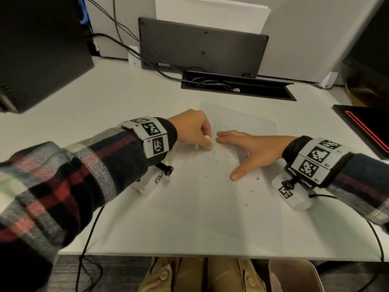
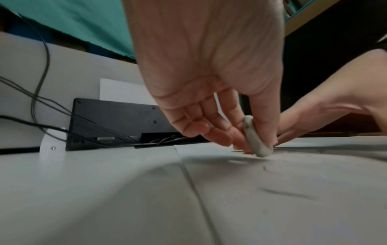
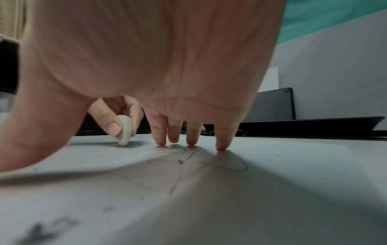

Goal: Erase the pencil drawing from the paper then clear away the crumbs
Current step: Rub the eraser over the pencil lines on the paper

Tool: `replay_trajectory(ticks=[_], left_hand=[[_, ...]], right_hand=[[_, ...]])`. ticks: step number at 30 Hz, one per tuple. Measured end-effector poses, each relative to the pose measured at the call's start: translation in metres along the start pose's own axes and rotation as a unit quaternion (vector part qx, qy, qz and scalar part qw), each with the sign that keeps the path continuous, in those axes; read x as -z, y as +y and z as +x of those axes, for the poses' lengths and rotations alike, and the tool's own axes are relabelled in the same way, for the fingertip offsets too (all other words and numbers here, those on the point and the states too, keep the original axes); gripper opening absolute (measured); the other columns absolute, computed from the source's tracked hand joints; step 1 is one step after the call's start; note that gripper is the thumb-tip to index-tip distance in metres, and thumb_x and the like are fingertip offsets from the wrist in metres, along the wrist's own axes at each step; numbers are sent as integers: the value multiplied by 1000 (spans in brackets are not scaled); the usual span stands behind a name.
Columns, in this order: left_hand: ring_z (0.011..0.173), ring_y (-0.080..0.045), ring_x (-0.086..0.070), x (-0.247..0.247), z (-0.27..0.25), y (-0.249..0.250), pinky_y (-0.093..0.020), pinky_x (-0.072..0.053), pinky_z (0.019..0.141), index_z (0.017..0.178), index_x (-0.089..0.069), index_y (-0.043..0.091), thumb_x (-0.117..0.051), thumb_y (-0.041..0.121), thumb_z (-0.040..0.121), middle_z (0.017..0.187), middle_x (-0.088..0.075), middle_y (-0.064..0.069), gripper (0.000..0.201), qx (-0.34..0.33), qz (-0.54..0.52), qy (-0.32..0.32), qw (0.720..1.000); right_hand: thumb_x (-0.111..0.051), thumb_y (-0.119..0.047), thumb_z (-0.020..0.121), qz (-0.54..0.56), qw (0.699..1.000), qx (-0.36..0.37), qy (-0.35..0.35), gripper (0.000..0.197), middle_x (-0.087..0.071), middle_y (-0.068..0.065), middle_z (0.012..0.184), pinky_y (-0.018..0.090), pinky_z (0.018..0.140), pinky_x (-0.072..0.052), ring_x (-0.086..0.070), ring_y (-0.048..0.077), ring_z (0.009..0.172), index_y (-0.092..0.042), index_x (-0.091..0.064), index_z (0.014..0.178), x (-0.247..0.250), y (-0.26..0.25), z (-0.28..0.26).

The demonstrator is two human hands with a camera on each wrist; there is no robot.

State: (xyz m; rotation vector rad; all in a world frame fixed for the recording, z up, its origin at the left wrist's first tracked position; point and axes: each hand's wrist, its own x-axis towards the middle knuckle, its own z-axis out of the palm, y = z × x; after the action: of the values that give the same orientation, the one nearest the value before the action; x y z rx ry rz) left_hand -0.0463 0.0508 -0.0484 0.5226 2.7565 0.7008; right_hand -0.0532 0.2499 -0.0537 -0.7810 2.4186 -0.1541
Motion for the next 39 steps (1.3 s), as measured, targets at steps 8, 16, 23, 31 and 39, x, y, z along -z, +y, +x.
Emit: replay_trajectory(ticks=[8,16,23,31,39], left_hand=[[56,0,-50,-10,-1,6,-11,-37,56,75,-72,18,-75,25,76,59,-57,14,8,-25,-42,-33,998],[55,0,-52,-17,-4,10,-11,-40,55,68,-70,18,-75,24,75,58,-60,7,10,-28,-45,-25,998],[53,2,-53,-16,-6,10,-7,-39,50,75,-74,13,-75,22,76,60,-64,7,10,-32,-39,-7,999],[51,6,-52,-21,-9,14,-4,-37,50,74,-73,17,-75,22,75,59,-61,10,5,-44,-56,-26,997],[47,7,-49,-21,-10,18,-4,-33,47,68,-71,19,-76,23,74,42,-52,18,9,-56,-49,-59,995]], right_hand=[[-61,-70,61,-33,998,19,-59,116,21,-18,153,50,115,10,24,6,140,-40,13,145,-9,-11,3],[-67,-64,65,-21,998,9,-56,113,21,-23,152,53,112,14,25,5,139,-44,10,144,-8,-10,3],[-66,-67,60,-20,998,1,-55,115,20,-21,153,53,111,14,25,5,139,-46,11,144,-8,-12,3],[-67,-64,61,-16,998,0,-57,113,20,-21,153,53,112,14,24,6,139,-44,8,144,-7,-15,0],[-70,-55,68,-12,998,-3,-54,107,17,-20,153,54,112,13,24,6,139,-43,4,145,-7,-17,-2]])
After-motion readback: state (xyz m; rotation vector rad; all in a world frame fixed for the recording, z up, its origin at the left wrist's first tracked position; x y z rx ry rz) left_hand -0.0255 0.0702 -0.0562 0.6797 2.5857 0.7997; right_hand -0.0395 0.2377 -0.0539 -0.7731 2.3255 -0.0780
